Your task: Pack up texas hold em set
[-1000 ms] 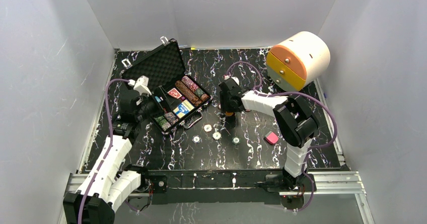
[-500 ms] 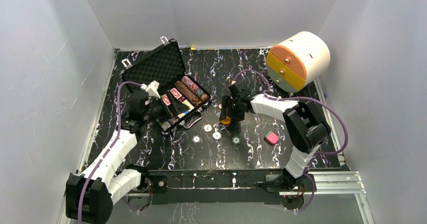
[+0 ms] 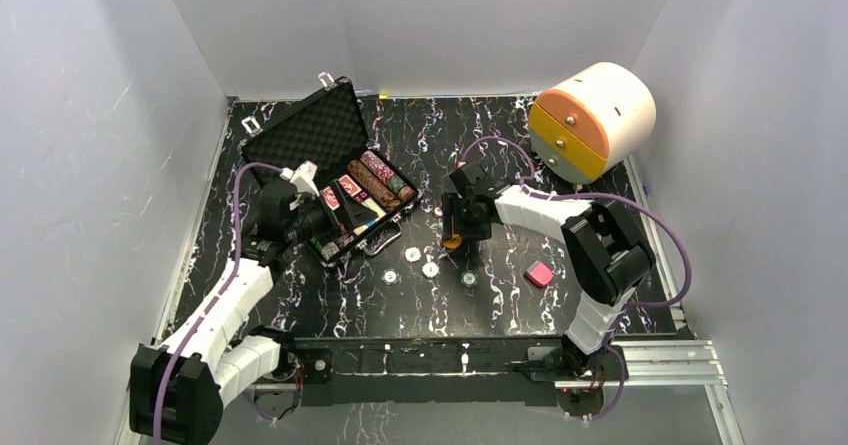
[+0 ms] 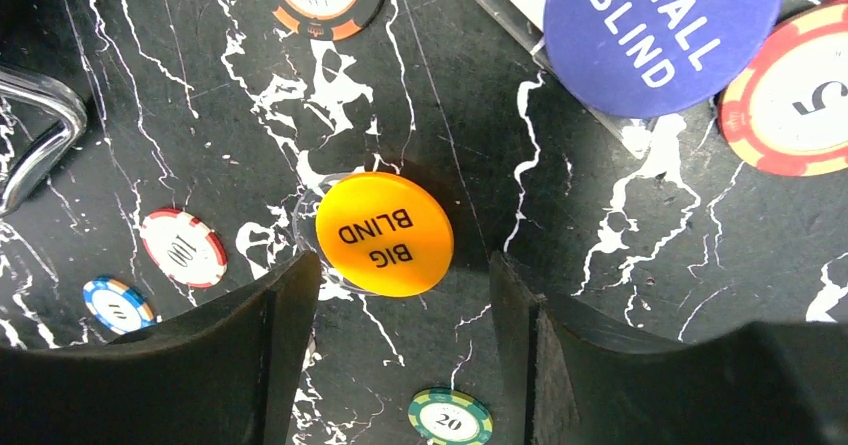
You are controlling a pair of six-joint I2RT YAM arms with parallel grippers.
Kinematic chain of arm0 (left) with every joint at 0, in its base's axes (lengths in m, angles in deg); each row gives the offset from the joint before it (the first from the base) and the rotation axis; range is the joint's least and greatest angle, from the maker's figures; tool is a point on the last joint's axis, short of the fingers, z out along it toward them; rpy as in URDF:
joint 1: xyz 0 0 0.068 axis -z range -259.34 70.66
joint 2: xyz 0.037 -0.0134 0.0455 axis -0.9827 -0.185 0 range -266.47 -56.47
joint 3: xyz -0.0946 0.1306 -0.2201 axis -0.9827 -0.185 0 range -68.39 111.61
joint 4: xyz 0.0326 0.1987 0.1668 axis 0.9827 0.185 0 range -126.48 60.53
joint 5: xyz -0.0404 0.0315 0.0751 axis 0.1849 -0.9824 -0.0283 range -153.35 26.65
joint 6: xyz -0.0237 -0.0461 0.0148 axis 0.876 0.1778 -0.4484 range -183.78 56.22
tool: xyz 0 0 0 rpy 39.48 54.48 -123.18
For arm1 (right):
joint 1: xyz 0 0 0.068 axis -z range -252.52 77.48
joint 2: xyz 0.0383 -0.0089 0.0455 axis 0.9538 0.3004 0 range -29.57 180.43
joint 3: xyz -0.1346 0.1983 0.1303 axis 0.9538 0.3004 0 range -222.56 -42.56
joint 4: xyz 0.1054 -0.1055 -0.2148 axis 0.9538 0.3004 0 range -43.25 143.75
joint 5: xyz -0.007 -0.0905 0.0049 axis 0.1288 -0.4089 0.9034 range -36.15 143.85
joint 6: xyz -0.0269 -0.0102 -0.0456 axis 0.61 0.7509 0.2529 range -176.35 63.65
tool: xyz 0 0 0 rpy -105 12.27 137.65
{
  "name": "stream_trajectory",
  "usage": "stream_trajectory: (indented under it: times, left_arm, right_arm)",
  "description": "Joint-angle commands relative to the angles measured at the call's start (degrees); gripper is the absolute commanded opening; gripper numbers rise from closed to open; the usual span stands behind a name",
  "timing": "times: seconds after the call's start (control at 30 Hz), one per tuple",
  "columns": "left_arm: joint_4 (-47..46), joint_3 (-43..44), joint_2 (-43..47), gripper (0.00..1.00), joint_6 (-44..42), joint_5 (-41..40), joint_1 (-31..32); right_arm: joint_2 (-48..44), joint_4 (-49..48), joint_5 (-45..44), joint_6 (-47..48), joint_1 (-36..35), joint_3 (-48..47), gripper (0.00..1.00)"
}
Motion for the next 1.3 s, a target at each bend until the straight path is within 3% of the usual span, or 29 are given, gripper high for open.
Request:
stream_trajectory:
  times: [0.0, 0.13, 0.27, 0.43, 0.6, 0.93, 1.13, 1.27]
  left_arm:
    - [-0.73, -1.00, 1.37, 0.95, 0.13, 0.27, 0.14]
    - [-0.69, -1.61, 2.09, 0.95, 0.24, -0.56, 0.13]
    - [-0.69, -1.91, 2.06, 0.95, 0.43, -1.44, 0.13]
    - [-0.55, -1.64, 2.14, 0.95, 0.22, -2.09, 0.15]
    - [0.09, -1.63, 2.24, 0.95, -0.28, -2.71, 0.18]
    - [1.93, -1.29, 2.49, 0.95, -1.80, -4.35, 0.17]
    - [1.95, -0.89, 1.59, 0.96, -1.98, -4.18, 0.14]
    - [2.11, -0.84, 1.94, 0.96, -2.20, -4.34, 0.15]
  right_arm:
    - [1.70, 6.31, -6.81, 1.95, -2.75, -3.76, 0.73]
    - [-1.63, 6.41, -5.86, -1.95, -4.57, -2.12, 0.81]
    - [-2.45, 7.65, -8.61, -11.28, -5.56, -1.06, 0.82]
    - [-1.53, 6.06, -10.79, -19.28, -7.45, -0.88, 0.74]
    - [5.33, 11.63, -17.22, -22.00, -9.35, -8.20, 0.72]
    - [10.35, 17.24, -25.00, -21.42, -10.82, -14.30, 0.67]
    - [13.94, 19.29, -23.47, -16.20, -10.82, -18.07, 0.61]
    - [11.07, 19.13, -21.97, -13.76, -10.82, -17.46, 0.56]
